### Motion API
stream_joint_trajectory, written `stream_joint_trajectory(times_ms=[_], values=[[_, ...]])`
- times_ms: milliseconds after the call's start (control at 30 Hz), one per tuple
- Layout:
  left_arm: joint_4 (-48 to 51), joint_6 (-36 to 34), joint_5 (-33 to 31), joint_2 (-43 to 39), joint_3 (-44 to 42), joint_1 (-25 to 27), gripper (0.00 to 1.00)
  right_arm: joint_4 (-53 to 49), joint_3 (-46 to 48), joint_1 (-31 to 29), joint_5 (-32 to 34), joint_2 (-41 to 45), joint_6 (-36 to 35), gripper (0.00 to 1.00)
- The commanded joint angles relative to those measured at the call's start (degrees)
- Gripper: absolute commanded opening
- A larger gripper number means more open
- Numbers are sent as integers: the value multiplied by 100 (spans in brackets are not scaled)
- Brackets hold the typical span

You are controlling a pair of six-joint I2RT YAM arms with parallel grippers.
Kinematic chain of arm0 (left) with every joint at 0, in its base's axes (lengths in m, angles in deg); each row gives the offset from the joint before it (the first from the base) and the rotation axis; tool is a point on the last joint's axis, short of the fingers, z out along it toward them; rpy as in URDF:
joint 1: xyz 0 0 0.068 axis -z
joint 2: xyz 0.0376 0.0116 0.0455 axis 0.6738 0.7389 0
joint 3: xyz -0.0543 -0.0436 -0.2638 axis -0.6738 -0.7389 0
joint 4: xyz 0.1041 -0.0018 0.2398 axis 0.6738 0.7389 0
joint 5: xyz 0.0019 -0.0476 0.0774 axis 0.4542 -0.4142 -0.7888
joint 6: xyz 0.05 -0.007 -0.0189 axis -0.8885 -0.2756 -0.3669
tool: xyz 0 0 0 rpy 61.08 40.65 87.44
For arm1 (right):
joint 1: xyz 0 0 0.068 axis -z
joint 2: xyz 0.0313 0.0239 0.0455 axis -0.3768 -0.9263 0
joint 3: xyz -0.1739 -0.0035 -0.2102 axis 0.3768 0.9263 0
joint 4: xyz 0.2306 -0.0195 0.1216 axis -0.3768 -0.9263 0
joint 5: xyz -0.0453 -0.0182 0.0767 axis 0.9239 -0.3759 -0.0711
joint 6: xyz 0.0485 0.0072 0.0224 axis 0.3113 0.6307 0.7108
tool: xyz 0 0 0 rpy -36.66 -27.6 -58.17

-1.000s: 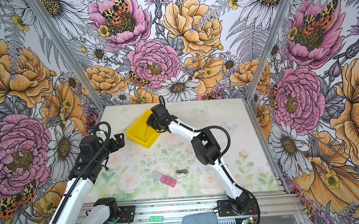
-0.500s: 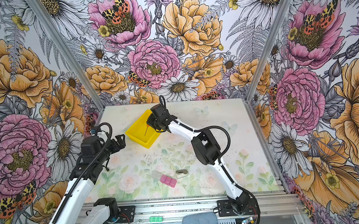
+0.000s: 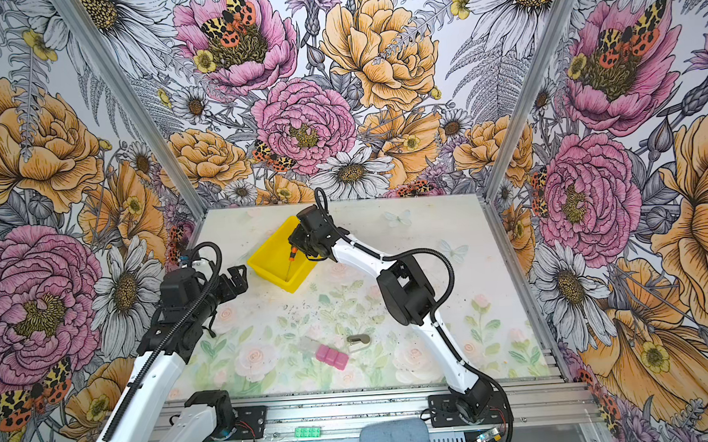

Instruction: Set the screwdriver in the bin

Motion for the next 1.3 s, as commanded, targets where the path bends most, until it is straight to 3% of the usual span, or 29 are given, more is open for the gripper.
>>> stream_joint_trajectory(times_ms=[0, 133, 433, 500, 767, 900, 1167, 1267], values=[[-45, -79, -110, -71, -38, 39, 99, 49, 63, -33, 154, 94, -44, 47], [-105, -48, -106, -60, -51, 46, 99, 51, 187, -29, 233, 271, -188, 54], [-335, 368, -753, -86, -204, 64, 99, -125, 949, 0, 726, 1216, -904, 83], [-328, 467, -808, -44, -236, 74, 99, -121, 1345, -11, 888, 1584, -1058, 99], [-322, 912, -1476, 11, -389, 144, 99, -121, 3092, 49, 1850, 3388, -2051, 99], [-231, 757, -1588, 16, -442, 212, 99, -223, 3921, 273, 1862, 4332, -2707, 99], [-1013, -485, -591, -274, -986, 361, 99, -227, 5912, 687, 2999, 6420, -3903, 99], [-1527, -889, -414, -448, -1254, 421, 99, -226, 6626, 974, 3872, 7070, -4193, 100]])
